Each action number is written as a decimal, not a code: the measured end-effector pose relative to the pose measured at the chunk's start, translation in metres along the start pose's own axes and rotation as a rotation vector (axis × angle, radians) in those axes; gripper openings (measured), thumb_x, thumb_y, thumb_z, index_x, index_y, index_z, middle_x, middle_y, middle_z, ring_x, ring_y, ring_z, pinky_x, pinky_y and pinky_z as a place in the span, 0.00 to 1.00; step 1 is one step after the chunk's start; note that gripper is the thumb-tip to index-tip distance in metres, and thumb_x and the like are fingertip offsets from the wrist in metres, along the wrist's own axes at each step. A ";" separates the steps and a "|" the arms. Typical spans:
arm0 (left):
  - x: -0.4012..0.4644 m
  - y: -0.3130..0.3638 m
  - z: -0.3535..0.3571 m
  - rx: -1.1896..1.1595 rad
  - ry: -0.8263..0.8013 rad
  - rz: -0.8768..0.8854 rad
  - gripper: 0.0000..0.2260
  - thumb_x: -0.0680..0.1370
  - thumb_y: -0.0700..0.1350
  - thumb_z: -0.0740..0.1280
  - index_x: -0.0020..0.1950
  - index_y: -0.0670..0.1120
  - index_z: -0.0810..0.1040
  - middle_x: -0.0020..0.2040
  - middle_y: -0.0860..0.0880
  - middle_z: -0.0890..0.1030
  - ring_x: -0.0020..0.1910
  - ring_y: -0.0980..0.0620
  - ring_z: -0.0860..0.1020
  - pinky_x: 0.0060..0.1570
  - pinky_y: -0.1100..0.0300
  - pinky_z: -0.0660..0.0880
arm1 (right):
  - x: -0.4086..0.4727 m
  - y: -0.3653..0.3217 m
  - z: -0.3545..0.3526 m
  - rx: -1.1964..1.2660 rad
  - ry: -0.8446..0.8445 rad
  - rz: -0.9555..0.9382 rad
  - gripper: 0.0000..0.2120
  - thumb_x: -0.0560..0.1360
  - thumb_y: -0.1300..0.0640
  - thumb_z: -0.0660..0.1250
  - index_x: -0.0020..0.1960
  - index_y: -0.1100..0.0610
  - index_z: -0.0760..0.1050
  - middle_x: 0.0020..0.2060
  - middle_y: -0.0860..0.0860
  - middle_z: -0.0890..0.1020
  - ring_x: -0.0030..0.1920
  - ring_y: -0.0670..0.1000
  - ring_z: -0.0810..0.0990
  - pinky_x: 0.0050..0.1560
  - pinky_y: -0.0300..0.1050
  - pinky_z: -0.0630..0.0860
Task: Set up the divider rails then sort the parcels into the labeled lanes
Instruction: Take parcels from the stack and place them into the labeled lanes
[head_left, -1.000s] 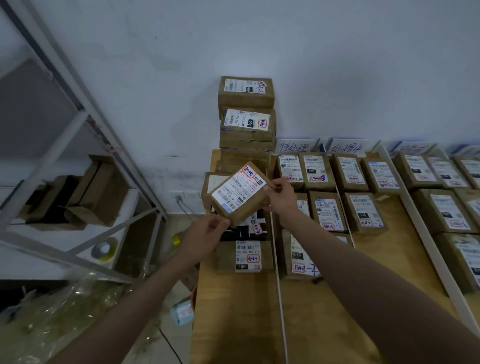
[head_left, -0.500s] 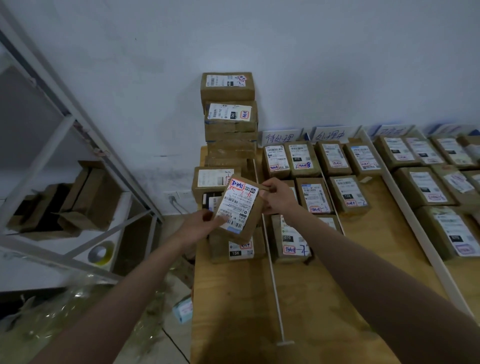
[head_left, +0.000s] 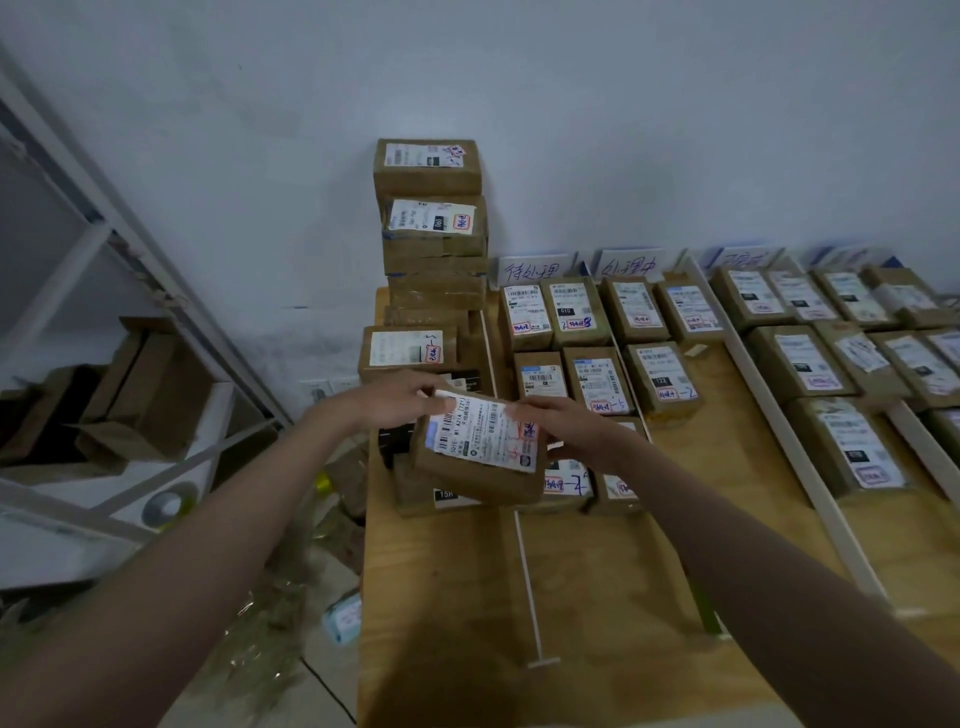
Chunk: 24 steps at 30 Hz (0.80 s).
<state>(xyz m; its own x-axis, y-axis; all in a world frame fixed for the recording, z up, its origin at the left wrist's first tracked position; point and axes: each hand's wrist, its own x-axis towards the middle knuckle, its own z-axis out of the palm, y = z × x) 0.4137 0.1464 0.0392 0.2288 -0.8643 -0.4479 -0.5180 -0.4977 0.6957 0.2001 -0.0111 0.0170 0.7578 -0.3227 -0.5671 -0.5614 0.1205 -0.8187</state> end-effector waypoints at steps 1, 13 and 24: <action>0.003 0.001 0.003 0.000 0.019 0.011 0.16 0.82 0.51 0.63 0.70 0.50 0.73 0.65 0.50 0.78 0.65 0.50 0.75 0.64 0.50 0.74 | -0.002 0.003 -0.001 0.002 -0.014 0.014 0.18 0.79 0.45 0.67 0.63 0.54 0.76 0.53 0.56 0.84 0.53 0.56 0.84 0.51 0.48 0.81; 0.012 0.009 0.063 -0.186 0.419 -0.071 0.28 0.79 0.60 0.63 0.75 0.48 0.66 0.72 0.48 0.71 0.68 0.47 0.72 0.61 0.52 0.71 | -0.015 0.023 0.002 0.336 0.238 0.015 0.16 0.82 0.49 0.63 0.60 0.61 0.76 0.53 0.58 0.84 0.55 0.58 0.84 0.55 0.54 0.82; 0.011 0.047 0.099 -0.188 0.181 0.002 0.23 0.82 0.59 0.57 0.75 0.51 0.69 0.69 0.50 0.75 0.68 0.49 0.72 0.59 0.58 0.66 | -0.045 0.048 -0.011 0.051 0.467 0.040 0.17 0.83 0.48 0.59 0.62 0.58 0.77 0.56 0.54 0.83 0.54 0.53 0.82 0.54 0.49 0.80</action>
<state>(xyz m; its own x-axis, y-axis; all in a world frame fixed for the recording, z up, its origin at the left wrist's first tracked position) 0.3108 0.1209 0.0112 0.3808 -0.8556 -0.3506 -0.3600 -0.4865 0.7961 0.1347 -0.0013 0.0041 0.4986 -0.7030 -0.5071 -0.5614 0.1838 -0.8069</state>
